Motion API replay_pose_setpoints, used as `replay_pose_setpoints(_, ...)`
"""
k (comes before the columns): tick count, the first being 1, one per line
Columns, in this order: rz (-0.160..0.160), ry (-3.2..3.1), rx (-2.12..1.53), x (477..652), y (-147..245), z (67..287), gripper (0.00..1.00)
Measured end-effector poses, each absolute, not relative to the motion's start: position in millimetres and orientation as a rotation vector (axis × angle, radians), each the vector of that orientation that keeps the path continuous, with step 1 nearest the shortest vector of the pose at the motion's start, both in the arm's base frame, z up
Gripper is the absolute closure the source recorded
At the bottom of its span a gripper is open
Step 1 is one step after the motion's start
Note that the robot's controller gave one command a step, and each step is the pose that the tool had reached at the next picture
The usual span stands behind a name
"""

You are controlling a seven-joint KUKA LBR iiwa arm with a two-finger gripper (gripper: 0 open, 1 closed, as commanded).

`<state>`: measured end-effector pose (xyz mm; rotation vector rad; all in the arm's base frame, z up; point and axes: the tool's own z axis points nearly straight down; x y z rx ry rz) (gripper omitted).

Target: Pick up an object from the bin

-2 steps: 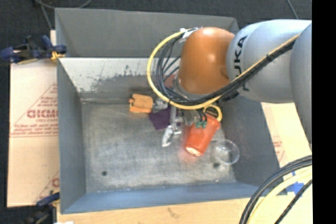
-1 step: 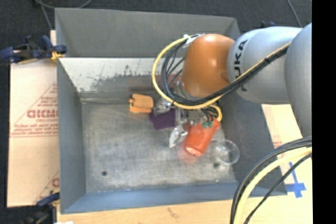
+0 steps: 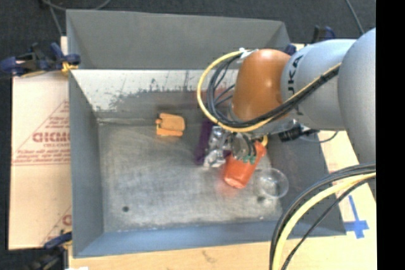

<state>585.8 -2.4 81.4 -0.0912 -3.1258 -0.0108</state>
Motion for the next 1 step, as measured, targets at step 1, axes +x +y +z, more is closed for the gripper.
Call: replay_pose_setpoints(1, -0.011, -3.133, -0.093, 587.2, -2.7, 81.7, 1.00)
